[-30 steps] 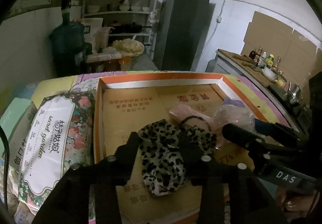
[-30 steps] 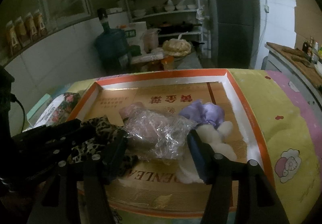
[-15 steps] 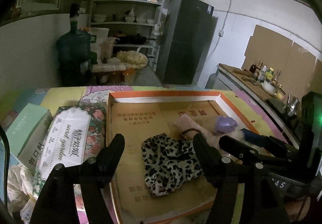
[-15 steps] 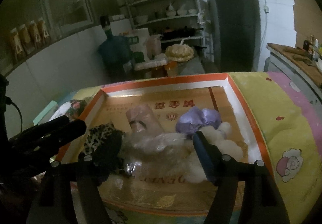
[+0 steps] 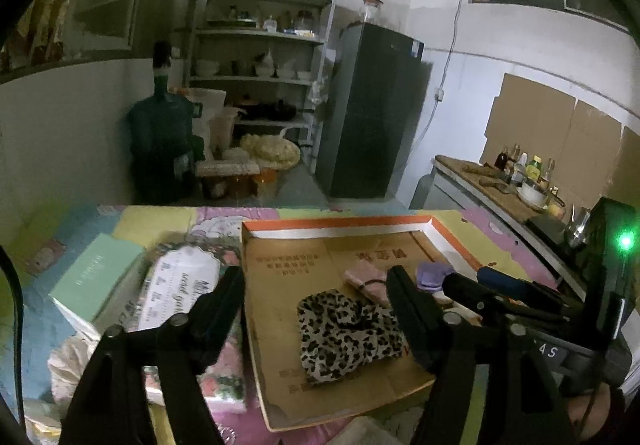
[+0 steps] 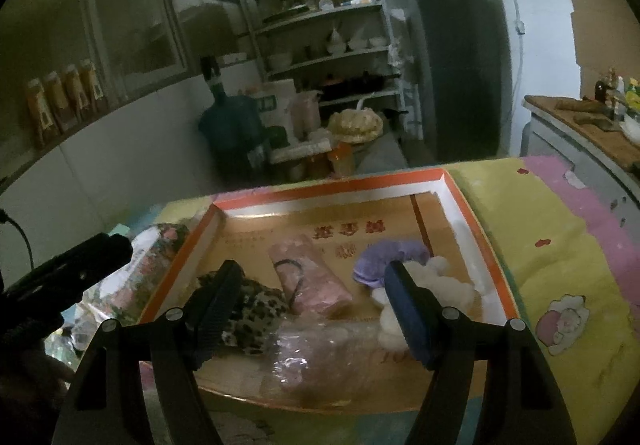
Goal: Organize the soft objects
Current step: 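Move both open tools away from the box back over the pile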
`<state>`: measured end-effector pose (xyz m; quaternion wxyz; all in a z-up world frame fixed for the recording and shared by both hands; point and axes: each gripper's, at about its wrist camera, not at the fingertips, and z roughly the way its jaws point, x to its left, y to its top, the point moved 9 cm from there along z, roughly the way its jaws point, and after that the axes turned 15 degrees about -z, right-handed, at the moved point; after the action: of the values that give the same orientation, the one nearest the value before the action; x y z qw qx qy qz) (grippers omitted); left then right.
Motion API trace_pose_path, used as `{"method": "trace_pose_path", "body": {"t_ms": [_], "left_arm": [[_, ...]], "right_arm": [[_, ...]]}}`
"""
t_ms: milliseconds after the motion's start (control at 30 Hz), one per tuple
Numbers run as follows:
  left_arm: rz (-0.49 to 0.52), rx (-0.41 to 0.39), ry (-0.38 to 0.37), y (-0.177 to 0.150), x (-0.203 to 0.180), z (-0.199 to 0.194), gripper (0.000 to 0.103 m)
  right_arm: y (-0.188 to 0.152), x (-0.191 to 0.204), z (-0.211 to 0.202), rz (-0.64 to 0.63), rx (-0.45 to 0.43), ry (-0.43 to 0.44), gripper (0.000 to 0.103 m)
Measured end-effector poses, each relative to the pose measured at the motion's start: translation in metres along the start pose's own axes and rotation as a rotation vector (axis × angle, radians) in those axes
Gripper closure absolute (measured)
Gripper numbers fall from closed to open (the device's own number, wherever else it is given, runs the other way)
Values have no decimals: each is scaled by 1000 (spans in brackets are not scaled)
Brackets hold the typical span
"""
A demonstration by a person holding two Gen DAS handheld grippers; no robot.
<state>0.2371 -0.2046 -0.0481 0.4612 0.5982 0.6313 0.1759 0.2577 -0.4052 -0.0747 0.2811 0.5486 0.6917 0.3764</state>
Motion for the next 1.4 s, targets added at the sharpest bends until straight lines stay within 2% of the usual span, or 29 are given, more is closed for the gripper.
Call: {"method": "trace_pose_path", "body": {"t_ms": [67,567,700,767,1000,1400], "left_arm": [[1,-15,-5,2,1,-8,19],[-16,-109,17,22,34,-66,18],[-14,-136,34,29,49,-82,18],[-16,-153,44,32,60,-91,18],[-29,-194,63,40,95,-122,18],[-71,-218,96,40,156,-163,18]], "right_arm": [[3,4,-5,1,-6,-4,28],[22,51,-36,-48,-56,3,28],[27,67,-46,-56,-74,24,27],[30,76,-51,-63,-85,36,23],[35,111,-63,-83,-104,62,23],[39,180,-64,-136,-115,131,23]]}}
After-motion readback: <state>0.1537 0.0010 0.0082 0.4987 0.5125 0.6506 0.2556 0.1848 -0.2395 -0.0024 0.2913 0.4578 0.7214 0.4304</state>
